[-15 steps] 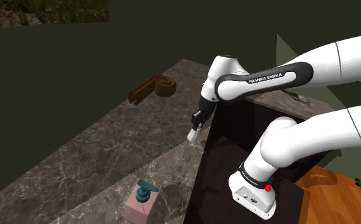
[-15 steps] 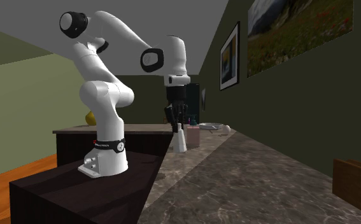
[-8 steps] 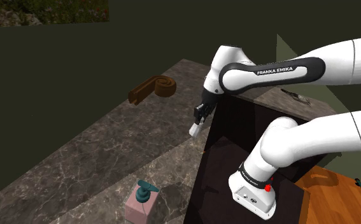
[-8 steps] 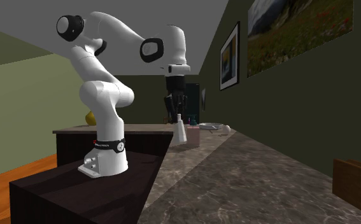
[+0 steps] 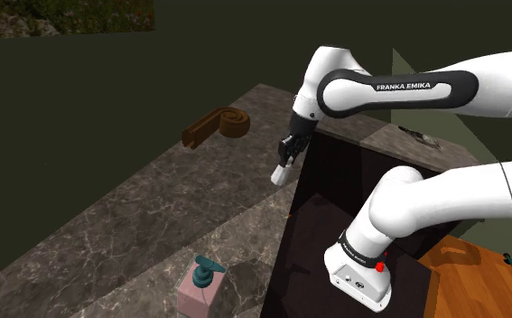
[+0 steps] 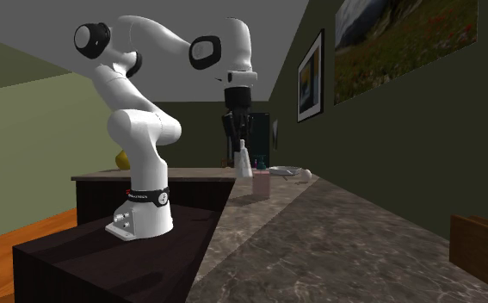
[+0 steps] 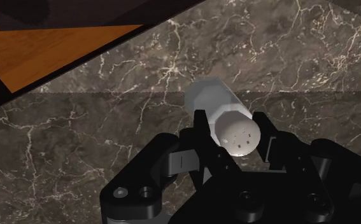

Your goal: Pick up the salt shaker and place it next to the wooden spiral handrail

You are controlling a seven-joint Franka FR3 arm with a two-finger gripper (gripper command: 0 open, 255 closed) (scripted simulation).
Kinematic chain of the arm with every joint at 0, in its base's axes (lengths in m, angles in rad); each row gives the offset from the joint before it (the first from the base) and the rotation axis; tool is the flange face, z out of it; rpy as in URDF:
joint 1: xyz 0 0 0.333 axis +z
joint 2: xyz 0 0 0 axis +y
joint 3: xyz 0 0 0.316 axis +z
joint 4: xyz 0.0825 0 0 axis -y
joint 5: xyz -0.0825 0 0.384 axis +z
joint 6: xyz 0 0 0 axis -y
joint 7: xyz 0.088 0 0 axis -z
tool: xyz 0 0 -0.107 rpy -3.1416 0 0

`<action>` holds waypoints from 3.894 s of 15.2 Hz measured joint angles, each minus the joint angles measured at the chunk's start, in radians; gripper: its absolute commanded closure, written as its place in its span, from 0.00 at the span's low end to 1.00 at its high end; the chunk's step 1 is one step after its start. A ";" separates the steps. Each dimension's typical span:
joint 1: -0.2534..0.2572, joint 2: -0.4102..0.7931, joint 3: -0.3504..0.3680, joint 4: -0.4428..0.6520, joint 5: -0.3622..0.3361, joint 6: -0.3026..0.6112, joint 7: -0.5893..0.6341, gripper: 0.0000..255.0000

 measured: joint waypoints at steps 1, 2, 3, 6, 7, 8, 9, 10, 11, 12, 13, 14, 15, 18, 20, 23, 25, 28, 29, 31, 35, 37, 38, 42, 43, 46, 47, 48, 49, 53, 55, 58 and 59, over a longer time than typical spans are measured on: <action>-0.001 -0.001 -0.002 0.013 -0.002 -0.014 0.000 1.00; -0.002 -0.004 -0.003 0.025 -0.004 -0.029 0.001 1.00; -0.003 -0.008 -0.004 0.036 -0.005 -0.044 0.001 1.00; -0.004 -0.015 -0.006 0.068 -0.008 -0.083 0.003 1.00; -0.006 0.008 -0.007 0.086 -0.010 -0.079 0.002 1.00; -0.007 0.042 -0.006 0.107 -0.010 -0.065 0.001 1.00; -0.007 0.083 -0.004 0.135 -0.009 -0.052 0.003 1.00; -0.012 0.127 -0.008 0.164 -0.013 -0.038 -0.004 1.00; -0.014 0.176 -0.008 0.191 -0.015 -0.016 -0.006 1.00; -0.017 0.219 -0.011 0.224 -0.018 -0.007 -0.010 1.00; -0.019 0.266 -0.011 0.260 -0.020 0.004 -0.012 1.00; -0.017 0.315 -0.005 0.303 -0.019 0.012 -0.004 1.00; -0.020 0.357 -0.008 0.334 -0.021 0.021 -0.009 1.00; -0.025 0.479 -0.008 0.445 -0.028 0.033 -0.009 1.00; -0.027 0.555 -0.008 0.522 -0.032 0.032 -0.008 1.00; -0.029 0.679 -0.007 0.651 -0.039 0.028 -0.006 1.00; -0.030 0.754 -0.007 0.739 -0.044 0.013 -0.002 1.00; -0.031 0.875 -0.008 0.883 -0.052 -0.010 0.001 1.00; -0.030 0.922 -0.007 0.942 -0.055 -0.021 0.004 1.00; -0.029 1.004 -0.008 1.048 -0.060 -0.045 0.006 1.00; -0.030 1.117 -0.010 1.185 -0.066 -0.069 0.006 1.00; -0.029 1.130 -0.010 1.178 -0.067 -0.049 0.005 1.00; -0.029 1.132 -0.010 1.166 -0.066 -0.036 0.005 1.00; -0.029 1.145 -0.010 1.133 -0.066 0.010 0.001 1.00; -0.029 1.149 -0.010 1.123 -0.065 0.024 0.000 1.00; -0.028 1.164 -0.010 1.103 -0.065 0.059 0.000 1.00; -0.028 1.168 -0.010 1.095 -0.065 0.071 -0.002 1.00; -0.028 1.173 -0.010 1.089 -0.065 0.082 -0.002 1.00; -0.027 1.178 -0.009 1.084 -0.065 0.092 -0.001 1.00; -0.027 1.193 -0.009 1.050 -0.064 0.141 -0.005 1.00; -0.027 1.208 -0.009 1.044 -0.064 0.162 -0.006 1.00; -0.028 1.226 -0.010 1.030 -0.064 0.194 -0.010 1.00; -0.028 1.230 -0.010 1.020 -0.063 0.207 -0.011 1.00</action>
